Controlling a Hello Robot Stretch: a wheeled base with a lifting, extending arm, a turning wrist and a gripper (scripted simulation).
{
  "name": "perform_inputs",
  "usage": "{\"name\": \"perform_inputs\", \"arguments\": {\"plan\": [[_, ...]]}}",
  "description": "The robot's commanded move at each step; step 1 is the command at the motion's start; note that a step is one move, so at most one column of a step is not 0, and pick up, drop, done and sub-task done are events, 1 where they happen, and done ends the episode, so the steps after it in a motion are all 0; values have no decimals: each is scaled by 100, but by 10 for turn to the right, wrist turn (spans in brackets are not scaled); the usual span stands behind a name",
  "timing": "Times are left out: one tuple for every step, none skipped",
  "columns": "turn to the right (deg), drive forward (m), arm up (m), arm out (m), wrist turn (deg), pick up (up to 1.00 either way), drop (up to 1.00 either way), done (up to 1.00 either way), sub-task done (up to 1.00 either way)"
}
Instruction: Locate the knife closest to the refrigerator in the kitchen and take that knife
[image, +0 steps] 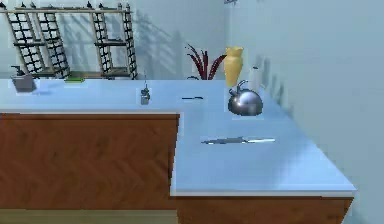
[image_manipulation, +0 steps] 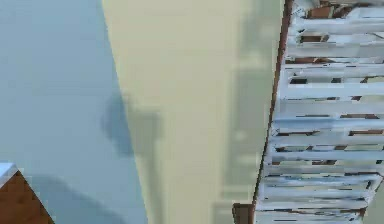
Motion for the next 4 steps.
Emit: {"name": "perform_inputs", "arguments": {"plan": [[-450,0,0,0,0,0,0,0,0],[-210,0,0,0,0,0,0,0,0],[0,40,0,0,0,0,0,0,0],[-120,0,0,0,0,0,0,0,0]]}}
